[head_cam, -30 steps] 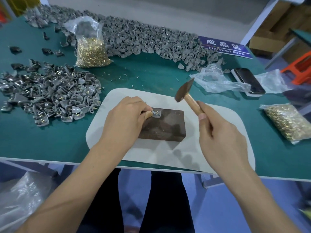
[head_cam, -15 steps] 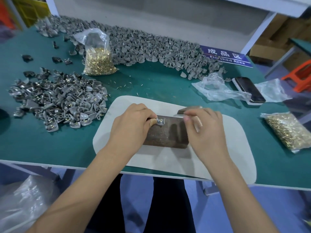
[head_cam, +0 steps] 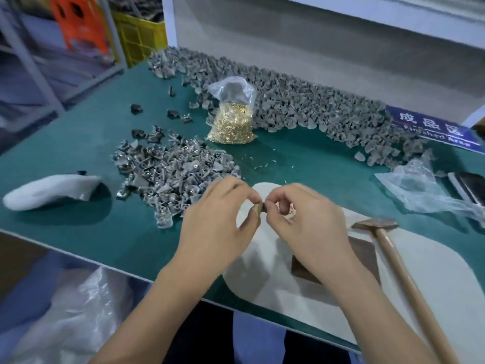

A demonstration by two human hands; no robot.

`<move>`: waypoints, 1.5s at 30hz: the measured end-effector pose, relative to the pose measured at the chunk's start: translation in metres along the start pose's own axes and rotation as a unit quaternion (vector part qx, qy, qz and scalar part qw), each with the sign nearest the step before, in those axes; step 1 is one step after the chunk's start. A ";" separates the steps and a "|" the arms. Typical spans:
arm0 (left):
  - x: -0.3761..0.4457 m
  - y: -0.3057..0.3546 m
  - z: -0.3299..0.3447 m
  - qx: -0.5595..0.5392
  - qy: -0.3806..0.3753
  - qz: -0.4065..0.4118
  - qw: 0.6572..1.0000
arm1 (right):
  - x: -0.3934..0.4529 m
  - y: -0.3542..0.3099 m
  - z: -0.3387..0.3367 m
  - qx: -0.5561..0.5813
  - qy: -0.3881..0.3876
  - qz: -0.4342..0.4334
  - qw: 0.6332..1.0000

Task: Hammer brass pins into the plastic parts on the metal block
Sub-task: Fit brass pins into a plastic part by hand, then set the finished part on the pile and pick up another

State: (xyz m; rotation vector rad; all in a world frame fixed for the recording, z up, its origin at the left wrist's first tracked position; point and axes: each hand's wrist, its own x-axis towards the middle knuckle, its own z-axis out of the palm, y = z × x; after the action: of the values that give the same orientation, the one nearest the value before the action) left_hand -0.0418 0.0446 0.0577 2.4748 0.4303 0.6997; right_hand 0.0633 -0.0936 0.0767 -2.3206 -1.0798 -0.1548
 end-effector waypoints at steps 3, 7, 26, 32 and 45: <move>0.011 -0.029 -0.015 0.020 0.005 -0.019 1.000 | 0.026 -0.014 0.022 0.004 -0.023 -0.014 1.000; 0.025 -0.073 -0.024 0.015 -0.002 -0.063 0.998 | 0.066 -0.030 0.053 0.013 -0.065 -0.016 0.998; 0.068 -0.068 -0.025 -0.053 -0.005 -0.066 0.996 | 0.109 0.013 0.045 0.079 -0.139 -0.006 0.987; 0.132 -0.007 0.034 -0.158 -0.061 -0.009 0.985 | 0.108 0.088 0.004 0.131 -0.012 0.099 0.986; 0.235 0.032 0.158 -0.149 -0.143 -0.023 0.978 | 0.152 0.192 -0.008 0.221 0.102 0.287 0.927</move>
State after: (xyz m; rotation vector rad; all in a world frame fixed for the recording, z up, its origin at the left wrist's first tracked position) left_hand 0.2429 0.0557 0.0527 2.2255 0.2512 0.3505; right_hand 0.3064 -0.0945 0.0476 -2.0462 -0.2617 0.0691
